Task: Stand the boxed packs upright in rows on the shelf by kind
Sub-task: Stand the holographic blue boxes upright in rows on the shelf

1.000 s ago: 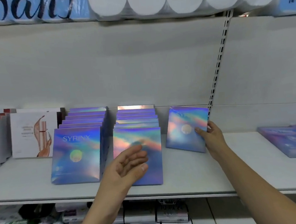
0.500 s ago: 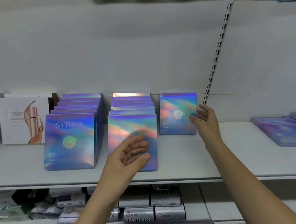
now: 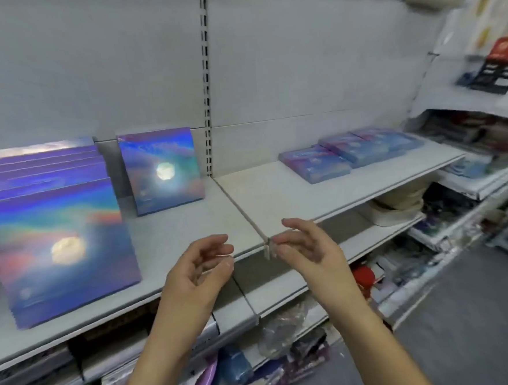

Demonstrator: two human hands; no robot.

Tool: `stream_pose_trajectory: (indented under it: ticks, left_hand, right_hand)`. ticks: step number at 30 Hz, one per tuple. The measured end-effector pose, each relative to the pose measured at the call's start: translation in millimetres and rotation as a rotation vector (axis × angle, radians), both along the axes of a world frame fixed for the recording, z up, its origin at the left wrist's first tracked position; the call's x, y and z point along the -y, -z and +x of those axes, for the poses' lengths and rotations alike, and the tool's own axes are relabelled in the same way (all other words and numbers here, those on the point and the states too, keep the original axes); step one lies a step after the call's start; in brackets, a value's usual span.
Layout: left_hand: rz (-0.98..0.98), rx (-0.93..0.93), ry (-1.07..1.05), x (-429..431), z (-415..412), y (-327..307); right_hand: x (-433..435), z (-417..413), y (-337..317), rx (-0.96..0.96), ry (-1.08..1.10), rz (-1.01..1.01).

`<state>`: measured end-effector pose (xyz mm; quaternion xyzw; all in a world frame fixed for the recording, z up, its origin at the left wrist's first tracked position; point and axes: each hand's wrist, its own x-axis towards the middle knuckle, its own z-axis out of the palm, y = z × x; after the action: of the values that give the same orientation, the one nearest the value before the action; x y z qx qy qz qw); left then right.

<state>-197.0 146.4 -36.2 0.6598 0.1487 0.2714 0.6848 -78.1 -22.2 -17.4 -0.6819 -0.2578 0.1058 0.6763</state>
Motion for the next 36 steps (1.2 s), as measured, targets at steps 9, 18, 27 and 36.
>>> stream_pose_trajectory:
  ticks: [9,18,27,36]
  left_hand:
    - [0.036,-0.044,0.056,120.7,113.2,0.4]
    - [0.155,-0.09,0.017,208.0,229.7,-25.3]
    - [0.102,-0.087,-0.083,167.5,324.4,-42.9]
    - [0.107,-0.211,-0.072,129.1,421.1,-59.7]
  right_hand:
    - [155.4,93.6,17.3,0.004,0.147,0.058]
    - [261.1,218.0,19.0,-0.055,0.164,0.098]
    - [221.1,333.3,12.1,-0.026,0.068,0.069]
    - [175.3,455.2,-33.7,0.062,0.133,-0.04]
